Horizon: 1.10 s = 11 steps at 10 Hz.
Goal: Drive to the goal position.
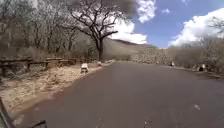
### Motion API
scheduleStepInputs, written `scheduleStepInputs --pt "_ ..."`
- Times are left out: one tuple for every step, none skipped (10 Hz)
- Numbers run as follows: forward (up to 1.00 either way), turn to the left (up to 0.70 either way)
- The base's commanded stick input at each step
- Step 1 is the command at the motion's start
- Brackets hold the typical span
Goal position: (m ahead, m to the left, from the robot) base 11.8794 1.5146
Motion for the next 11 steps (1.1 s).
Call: scheduleStepInputs --pt "0.70 0.00" --pt "0.70 0.00" --pt "0.70 -0.01" --pt "0.70 -0.02" --pt "0.70 -0.03" --pt "0.70 -0.02" --pt "0.70 0.00" --pt "0.70 0.00" --pt "0.70 0.00" --pt "0.70 0.00" --pt "0.70 0.00"
